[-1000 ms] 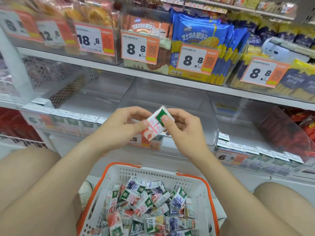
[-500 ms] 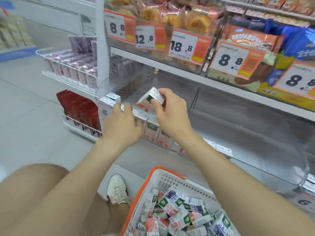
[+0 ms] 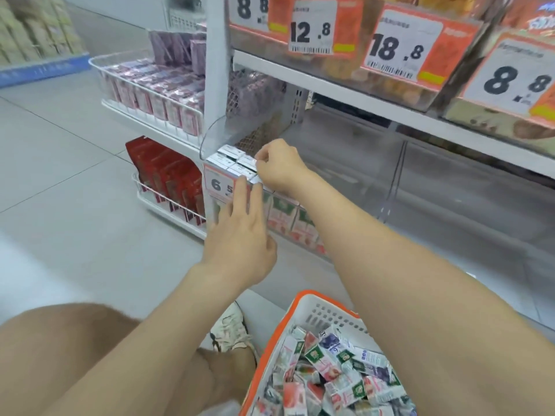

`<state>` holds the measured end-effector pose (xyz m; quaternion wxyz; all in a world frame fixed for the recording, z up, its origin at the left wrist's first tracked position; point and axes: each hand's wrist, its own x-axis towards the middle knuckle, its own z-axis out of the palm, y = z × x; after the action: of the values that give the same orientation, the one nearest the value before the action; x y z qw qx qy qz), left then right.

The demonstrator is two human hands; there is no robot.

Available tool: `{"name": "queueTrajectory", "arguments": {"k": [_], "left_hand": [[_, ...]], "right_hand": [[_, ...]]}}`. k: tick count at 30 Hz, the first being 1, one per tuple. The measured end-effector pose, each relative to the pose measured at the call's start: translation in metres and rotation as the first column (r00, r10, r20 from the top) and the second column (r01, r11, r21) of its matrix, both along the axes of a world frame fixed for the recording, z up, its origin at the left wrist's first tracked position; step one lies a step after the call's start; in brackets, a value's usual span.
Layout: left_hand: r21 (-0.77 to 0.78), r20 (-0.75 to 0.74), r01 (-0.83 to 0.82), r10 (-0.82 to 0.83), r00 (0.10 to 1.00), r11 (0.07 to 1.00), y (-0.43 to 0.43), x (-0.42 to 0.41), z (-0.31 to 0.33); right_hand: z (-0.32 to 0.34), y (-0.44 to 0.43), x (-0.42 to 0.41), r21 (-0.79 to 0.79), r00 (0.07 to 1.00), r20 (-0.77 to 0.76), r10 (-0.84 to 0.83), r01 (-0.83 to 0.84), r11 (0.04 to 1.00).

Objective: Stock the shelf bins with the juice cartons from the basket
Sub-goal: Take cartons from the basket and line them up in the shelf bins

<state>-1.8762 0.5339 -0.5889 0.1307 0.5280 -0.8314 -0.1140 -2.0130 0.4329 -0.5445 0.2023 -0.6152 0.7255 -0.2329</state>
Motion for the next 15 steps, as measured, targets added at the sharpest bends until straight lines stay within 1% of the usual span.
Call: {"name": "queueTrajectory", "arguments": {"k": [3,5,7,8,9,10,12,14,15], "left_hand": [[-0.049,0.018,-0.013,0.014,1.0,0.999,0.005,-0.001,0.0],[-0.091,0.006,-0.024,0.025,1.0,0.996,0.011,-0.005,0.0],[-0.161,-0.026,-0.039,0.035,0.999,0.986,0.02,-0.01,0.001],[-0.18,-0.045,-0.048,0.041,0.998,0.982,0.025,-0.012,0.002],[-0.166,-0.057,-0.047,0.039,0.998,0.985,0.03,-0.015,0.001],[-0.131,-0.063,-0.016,0.008,0.998,0.991,0.033,-0.017,-0.001],[-0.013,-0.049,0.11,-0.11,0.993,0.994,0.039,-0.022,-0.011],[0.138,0.018,0.252,-0.257,0.966,0.958,0.048,-0.029,-0.025],[0.207,0.068,0.324,-0.344,0.937,0.923,0.054,-0.034,-0.033]], "right_hand": [[0.006,0.009,-0.007,0.031,0.997,-0.057,0.05,-0.048,0.998],[0.012,0.028,-0.009,-0.013,0.994,-0.098,0.044,-0.045,0.999],[0.013,0.057,-0.011,-0.176,0.993,-0.116,0.024,-0.045,0.983],[0.012,0.077,-0.013,-0.28,0.992,-0.124,0.019,-0.053,0.958],[0.009,0.098,-0.015,-0.37,0.992,-0.127,0.027,-0.072,0.926],[0.006,0.123,-0.018,-0.426,0.991,-0.126,0.038,-0.089,0.9],[-0.01,0.174,-0.028,-0.458,0.991,-0.124,0.048,-0.1,0.883],[-0.031,0.228,-0.038,-0.423,0.989,-0.138,0.044,-0.099,0.901],[-0.045,0.252,-0.044,-0.383,0.988,-0.149,0.046,-0.1,0.918]]}}
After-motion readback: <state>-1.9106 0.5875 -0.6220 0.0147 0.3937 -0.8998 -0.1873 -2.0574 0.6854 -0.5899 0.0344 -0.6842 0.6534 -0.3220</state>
